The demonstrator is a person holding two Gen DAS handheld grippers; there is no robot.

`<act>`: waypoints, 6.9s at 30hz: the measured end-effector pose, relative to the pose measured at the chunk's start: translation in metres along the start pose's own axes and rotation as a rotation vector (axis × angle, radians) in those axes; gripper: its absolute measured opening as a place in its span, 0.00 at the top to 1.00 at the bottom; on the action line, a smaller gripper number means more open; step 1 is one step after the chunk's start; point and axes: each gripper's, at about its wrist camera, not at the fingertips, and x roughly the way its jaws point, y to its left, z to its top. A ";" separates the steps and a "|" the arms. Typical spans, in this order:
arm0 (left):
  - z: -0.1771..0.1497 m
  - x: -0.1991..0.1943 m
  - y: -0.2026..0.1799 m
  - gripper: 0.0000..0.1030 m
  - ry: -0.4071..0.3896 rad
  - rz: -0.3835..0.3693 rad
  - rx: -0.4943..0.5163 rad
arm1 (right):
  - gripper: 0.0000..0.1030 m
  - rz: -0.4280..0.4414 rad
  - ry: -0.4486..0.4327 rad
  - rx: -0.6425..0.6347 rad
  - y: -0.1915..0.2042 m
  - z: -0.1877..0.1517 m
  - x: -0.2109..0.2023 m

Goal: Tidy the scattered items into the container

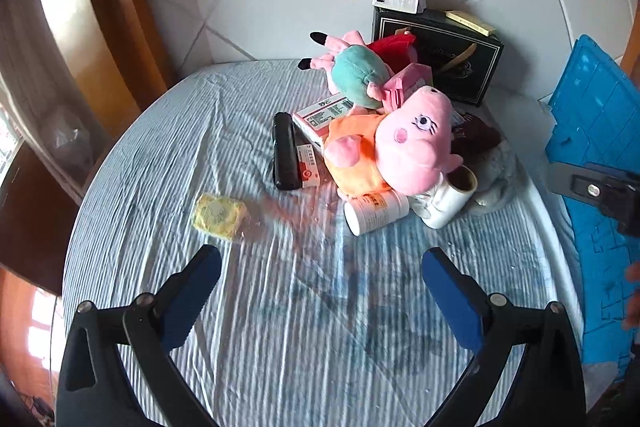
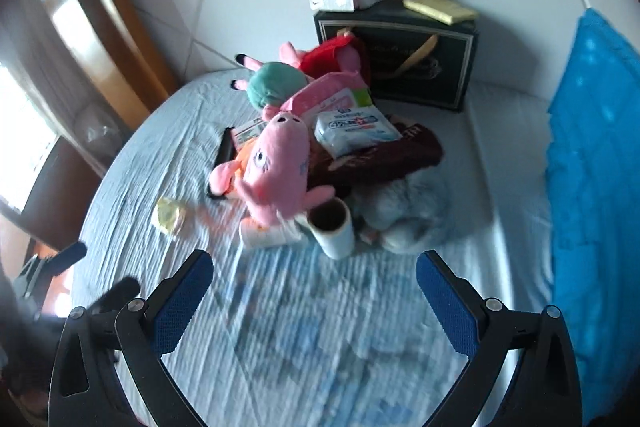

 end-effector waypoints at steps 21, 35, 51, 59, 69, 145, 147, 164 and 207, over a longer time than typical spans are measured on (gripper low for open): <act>0.032 0.076 0.070 0.01 0.070 -0.026 -0.022 | 0.38 0.187 0.288 -0.049 0.081 -0.047 0.125; 0.002 0.081 0.023 0.01 0.099 -0.083 0.009 | 0.17 0.004 -0.018 0.189 -0.044 -0.058 0.018; 0.177 0.245 0.073 0.01 -0.003 0.092 -0.058 | 0.30 -0.063 -0.179 0.205 -0.076 0.126 0.148; 0.194 0.319 0.064 0.03 0.110 0.007 -0.073 | 0.01 -0.035 -0.047 0.227 -0.066 0.194 0.252; 0.159 0.295 0.026 0.54 0.158 -0.080 0.094 | 0.39 0.153 0.176 0.366 -0.081 0.127 0.262; 0.103 0.226 0.050 0.67 0.111 -0.052 0.059 | 0.26 -0.317 0.094 -0.216 -0.002 0.130 0.343; 0.111 0.198 0.053 0.67 0.059 -0.050 0.053 | 0.26 -0.302 0.069 -0.202 0.005 0.130 0.322; 0.115 -0.099 -0.036 0.67 -0.307 -0.183 0.226 | 0.26 -0.406 -0.187 -0.046 -0.003 0.106 -0.007; -0.101 -0.182 -0.565 0.67 0.154 -0.317 0.557 | 0.21 -0.383 0.235 -0.010 -0.366 -0.226 -0.258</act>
